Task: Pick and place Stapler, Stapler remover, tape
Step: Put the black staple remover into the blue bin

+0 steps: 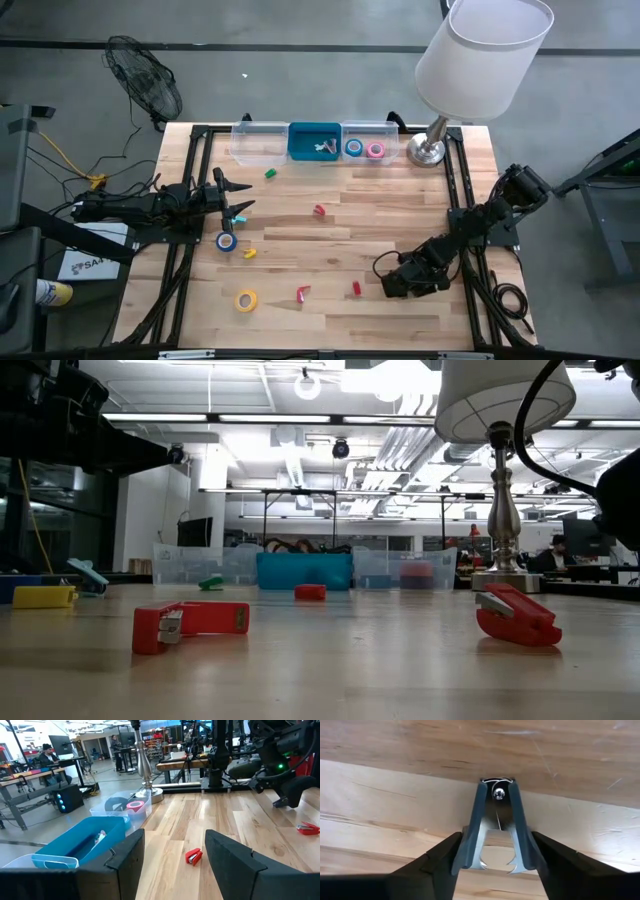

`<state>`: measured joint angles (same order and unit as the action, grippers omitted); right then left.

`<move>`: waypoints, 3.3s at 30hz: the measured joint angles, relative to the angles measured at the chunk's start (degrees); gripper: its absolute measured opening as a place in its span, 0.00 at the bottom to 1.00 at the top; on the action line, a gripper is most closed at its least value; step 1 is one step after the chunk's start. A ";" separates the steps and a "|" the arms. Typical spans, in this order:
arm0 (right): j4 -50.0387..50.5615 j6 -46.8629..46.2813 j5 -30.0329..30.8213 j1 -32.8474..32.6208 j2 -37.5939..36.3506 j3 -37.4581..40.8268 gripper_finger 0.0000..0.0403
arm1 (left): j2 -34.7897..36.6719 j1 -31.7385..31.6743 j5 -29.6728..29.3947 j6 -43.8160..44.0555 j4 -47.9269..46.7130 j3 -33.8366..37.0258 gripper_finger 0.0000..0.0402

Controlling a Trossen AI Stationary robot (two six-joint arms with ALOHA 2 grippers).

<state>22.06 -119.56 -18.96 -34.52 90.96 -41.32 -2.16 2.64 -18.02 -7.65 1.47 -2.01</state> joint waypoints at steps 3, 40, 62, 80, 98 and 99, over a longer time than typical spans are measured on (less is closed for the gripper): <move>0.00 0.35 0.27 0.00 -0.02 0.00 0.47 | 0.01 0.00 0.00 -0.02 0.00 -0.01 0.51; -1.16 81.83 8.31 47.89 -4.39 -14.67 0.23 | 0.00 0.00 0.00 0.01 0.00 -0.02 0.51; -0.14 103.29 6.98 64.33 28.40 -55.81 0.23 | -0.02 0.01 0.00 0.00 0.00 0.00 0.51; 14.64 93.41 10.52 65.29 44.81 -77.00 0.24 | -0.02 0.00 0.00 -0.02 0.00 -0.02 0.51; 17.42 94.04 9.66 66.09 43.06 -77.13 0.54 | 0.01 0.00 0.00 0.00 0.00 -0.02 0.51; 17.82 94.12 9.74 66.18 42.84 -77.13 0.54 | -0.02 0.02 0.00 -0.02 0.00 -0.02 0.51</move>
<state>39.88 -25.44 -9.22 31.66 133.80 -118.45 -2.17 2.66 -18.02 -7.66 1.48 -2.02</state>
